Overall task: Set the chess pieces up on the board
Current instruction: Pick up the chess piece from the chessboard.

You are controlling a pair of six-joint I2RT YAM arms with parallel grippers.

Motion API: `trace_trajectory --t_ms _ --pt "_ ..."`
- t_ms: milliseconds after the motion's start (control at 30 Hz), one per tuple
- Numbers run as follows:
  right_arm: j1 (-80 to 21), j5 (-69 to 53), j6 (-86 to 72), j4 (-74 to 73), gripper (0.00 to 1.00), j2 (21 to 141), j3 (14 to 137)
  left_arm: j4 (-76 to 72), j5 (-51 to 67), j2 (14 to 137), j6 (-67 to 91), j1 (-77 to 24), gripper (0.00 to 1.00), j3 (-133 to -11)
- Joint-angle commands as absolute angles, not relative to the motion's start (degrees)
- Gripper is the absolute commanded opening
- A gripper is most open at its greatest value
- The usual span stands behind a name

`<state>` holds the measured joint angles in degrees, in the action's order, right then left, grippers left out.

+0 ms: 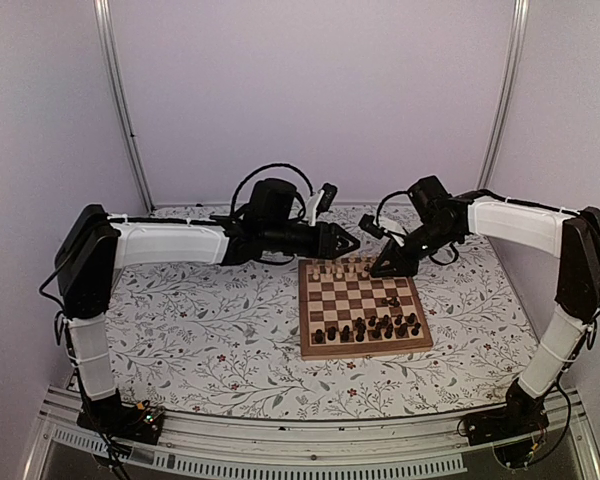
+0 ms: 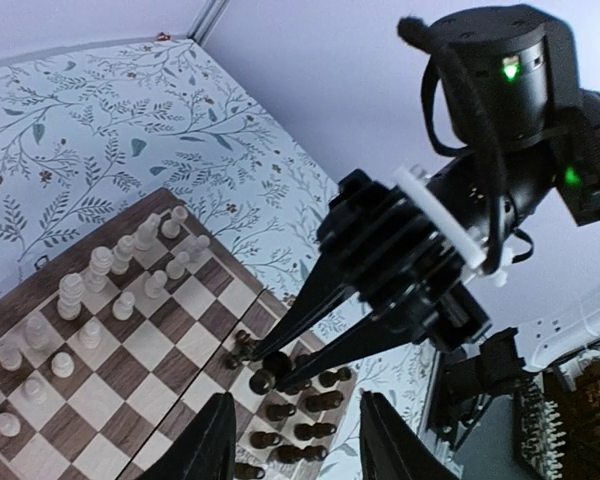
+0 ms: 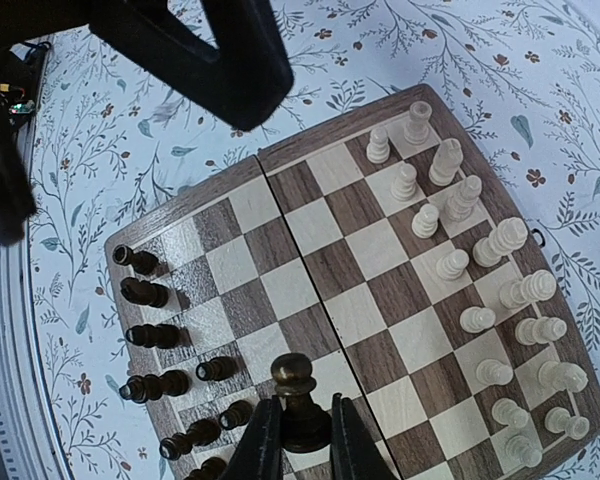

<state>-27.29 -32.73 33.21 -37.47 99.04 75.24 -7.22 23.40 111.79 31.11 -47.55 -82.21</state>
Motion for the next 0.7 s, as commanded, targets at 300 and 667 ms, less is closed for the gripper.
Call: trace_trajectory --t_ms 300,667 --pt "-27.08 -38.98 32.54 -36.27 0.13 95.55 74.36 -14.63 30.9 116.66 41.66 -46.67 0.43 -81.96" --pt "-27.11 -39.54 32.5 -36.4 0.13 95.69 74.44 -15.98 35.02 119.67 43.45 -46.93 0.37 -83.3"
